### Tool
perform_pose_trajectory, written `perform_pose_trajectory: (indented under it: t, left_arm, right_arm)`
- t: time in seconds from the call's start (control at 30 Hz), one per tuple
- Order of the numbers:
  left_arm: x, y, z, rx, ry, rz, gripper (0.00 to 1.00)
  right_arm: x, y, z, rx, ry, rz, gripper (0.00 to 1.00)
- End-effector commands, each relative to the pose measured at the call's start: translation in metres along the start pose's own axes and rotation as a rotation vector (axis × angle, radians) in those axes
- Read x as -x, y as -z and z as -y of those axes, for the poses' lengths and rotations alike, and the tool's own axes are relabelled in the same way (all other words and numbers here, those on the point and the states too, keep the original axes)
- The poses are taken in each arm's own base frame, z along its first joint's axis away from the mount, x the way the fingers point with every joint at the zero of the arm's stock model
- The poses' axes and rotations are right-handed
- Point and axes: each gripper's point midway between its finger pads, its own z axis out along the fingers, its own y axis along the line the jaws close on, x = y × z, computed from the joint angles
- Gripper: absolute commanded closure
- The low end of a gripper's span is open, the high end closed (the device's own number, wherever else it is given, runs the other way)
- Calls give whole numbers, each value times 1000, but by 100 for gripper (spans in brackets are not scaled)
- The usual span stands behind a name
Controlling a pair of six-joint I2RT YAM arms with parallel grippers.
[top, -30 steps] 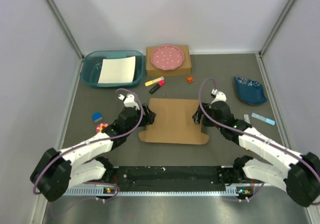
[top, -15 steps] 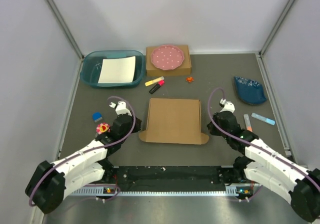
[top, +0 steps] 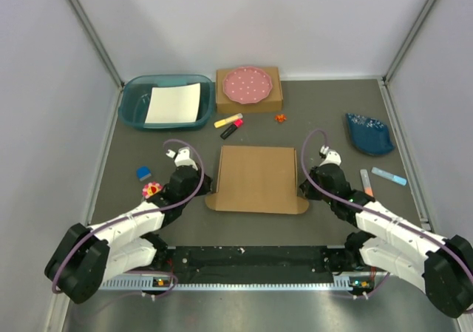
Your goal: Fold the paper box
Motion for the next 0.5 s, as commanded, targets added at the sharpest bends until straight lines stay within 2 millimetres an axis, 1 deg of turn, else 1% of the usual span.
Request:
perform_pose_trajectory:
  t: [0.0, 0.17, 0.23, 0.47]
  left_arm:
    - [17, -1, 21, -81, 22, 47, 92]
    - [13, 0, 19, -88, 24, 44, 93]
    - [14, 1, 21, -99, 27, 46, 93]
    - [10, 0, 27, -132, 32, 26, 94]
  right_arm:
    - [5, -3, -6, 36, -23, 22, 100]
    - [-2, -2, -6, 54, -26, 8, 100]
    - [-2, -1, -9, 74, -35, 14, 100]
    - [-3, 1, -10, 88, -39, 17, 100]
